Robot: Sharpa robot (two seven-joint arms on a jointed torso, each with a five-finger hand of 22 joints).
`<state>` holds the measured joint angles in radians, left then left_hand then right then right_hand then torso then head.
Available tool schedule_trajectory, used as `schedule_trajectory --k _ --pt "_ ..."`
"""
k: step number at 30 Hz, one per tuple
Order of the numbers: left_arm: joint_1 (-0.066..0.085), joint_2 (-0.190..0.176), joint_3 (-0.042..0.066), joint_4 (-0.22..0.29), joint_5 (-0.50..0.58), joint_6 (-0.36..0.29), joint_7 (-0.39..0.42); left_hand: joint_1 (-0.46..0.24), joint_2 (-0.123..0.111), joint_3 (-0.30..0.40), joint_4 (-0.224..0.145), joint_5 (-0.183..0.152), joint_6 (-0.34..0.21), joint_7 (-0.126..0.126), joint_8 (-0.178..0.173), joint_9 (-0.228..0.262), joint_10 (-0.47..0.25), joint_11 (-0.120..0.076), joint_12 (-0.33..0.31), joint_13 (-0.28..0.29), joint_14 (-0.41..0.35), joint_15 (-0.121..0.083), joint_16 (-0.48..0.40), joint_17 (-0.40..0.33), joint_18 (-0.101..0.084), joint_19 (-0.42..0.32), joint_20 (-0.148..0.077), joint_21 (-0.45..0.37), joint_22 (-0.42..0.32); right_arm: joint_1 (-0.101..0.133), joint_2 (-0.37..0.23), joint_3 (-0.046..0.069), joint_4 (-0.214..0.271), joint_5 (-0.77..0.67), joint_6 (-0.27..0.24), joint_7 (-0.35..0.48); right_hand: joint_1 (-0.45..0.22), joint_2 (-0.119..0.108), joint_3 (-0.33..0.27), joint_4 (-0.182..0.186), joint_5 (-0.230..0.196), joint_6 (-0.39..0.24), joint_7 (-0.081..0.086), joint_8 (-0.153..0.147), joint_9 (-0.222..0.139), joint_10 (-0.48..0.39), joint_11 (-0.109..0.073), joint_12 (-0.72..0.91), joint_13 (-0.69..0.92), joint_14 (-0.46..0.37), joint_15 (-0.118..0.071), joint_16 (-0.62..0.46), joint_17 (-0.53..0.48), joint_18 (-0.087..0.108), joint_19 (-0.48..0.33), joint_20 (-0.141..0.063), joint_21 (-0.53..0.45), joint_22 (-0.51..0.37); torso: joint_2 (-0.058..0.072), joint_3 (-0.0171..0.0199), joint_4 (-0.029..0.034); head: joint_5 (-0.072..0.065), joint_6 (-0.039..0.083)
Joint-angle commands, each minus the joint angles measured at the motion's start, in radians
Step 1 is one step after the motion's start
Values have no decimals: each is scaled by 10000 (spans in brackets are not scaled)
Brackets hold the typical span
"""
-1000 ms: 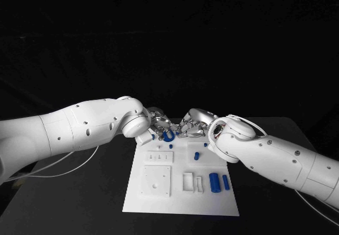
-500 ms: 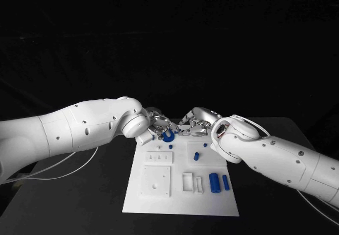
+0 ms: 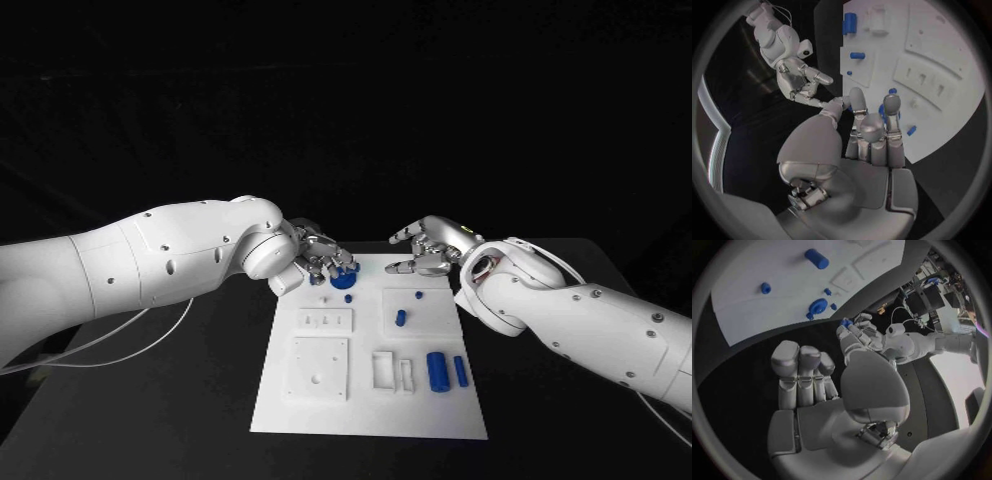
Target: Assemble the parts on the task board
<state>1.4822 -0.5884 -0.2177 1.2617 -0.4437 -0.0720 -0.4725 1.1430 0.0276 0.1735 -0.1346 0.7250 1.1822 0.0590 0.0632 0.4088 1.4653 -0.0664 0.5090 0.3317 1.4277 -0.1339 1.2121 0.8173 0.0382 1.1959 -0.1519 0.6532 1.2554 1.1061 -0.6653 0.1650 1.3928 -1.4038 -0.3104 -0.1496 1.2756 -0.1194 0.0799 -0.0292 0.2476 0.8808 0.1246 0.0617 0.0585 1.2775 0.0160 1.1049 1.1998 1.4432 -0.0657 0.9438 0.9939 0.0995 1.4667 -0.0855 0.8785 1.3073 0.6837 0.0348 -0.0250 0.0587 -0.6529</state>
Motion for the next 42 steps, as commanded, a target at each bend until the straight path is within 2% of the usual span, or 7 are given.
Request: schedule_trajectory --k 1,4,11,16,23,30,42 --pt "-23 -70 -12 65 -337 164 -133 -11 118 -4 -43 -116 1106 -831 28 4682 509 -92 89 22 98 -8 60 42 -162 99 4 -52 41 -21 -267 74 60 1233 -530 1193 0 180 -131 -79 141 221 -12 -36 -3 -58 -23 -16 -26 -1 37 -34 10 80 598 37 -39 690 -34 16 -15 30 -24" --pt "-37 -170 -69 143 -502 218 -153 -17 160 -40 -4 -244 1172 -855 30 4746 508 -107 179 48 120 -2 159 146 -157 123 16 -78 88 -30 -556 200 63 1925 -691 1683 -23 309 -241 -226 345 451 -32 -31 4 -75 -38 -55 -68 -18 24 -83 -16 88 593 30 -58 694 -46 24 -28 38 -67" --pt "-80 -422 -155 427 -1288 516 -154 13 450 -238 308 -983 1438 -979 34 5336 494 -173 503 -78 148 24 378 372 -116 149 89 -197 188 -32 -931 694 -177 3716 -691 2317 -238 667 -999 -462 988 408 -27 -24 6 -98 -34 -79 -110 -3 29 -132 -6 74 596 33 -96 714 -98 20 -58 48 -250" --pt "-137 -546 -198 552 -1602 649 -231 104 483 -331 482 -1072 1531 -1023 25 6102 504 -199 670 -414 135 21 461 474 -104 209 104 -352 362 -6 -990 942 -524 4248 -686 2442 -249 700 -1031 -497 1069 492 -40 -28 6 -107 -44 -98 -129 -5 23 -142 -4 74 596 28 -116 713 -121 17 -20 9 -325" --pt "-247 -556 -222 667 -1928 815 -321 110 514 -316 510 -1135 1609 -1045 25 6241 507 -211 786 -506 150 26 559 587 -88 257 127 -440 475 25 -885 1290 -886 4515 -487 2479 -290 701 -1062 -522 1178 515 -42 -21 10 -106 -44 -102 -134 -3 24 -149 -1 73 595 28 -125 718 -153 10 27 60 -439" --pt "-369 -462 -227 661 -2320 998 -503 101 548 -324 525 -1195 1669 -1062 28 6286 507 -220 866 -535 161 34 642 678 -72 287 149 -484 540 102 -705 1401 -1240 4571 -465 2500 -308 720 -1068 -600 1230 683 -54 -18 16 -106 -54 -112 -144 -2 16 -166 -2 67 594 21 -142 723 -137 14 -13 123 -471" --pt "-546 -275 -226 459 -2680 1427 -754 -40 640 -268 488 -1163 1778 -1093 28 6474 507 -228 1051 -640 175 47 821 829 -44 362 185 -582 670 157 -589 1424 -1484 4577 -397 2440 -305 737 -1057 -677 1252 698 -54 -17 17 -140 -57 -201 -218 -20 14 -273 -72 64 586 19 -243 695 -121 11 -46 146 -565"
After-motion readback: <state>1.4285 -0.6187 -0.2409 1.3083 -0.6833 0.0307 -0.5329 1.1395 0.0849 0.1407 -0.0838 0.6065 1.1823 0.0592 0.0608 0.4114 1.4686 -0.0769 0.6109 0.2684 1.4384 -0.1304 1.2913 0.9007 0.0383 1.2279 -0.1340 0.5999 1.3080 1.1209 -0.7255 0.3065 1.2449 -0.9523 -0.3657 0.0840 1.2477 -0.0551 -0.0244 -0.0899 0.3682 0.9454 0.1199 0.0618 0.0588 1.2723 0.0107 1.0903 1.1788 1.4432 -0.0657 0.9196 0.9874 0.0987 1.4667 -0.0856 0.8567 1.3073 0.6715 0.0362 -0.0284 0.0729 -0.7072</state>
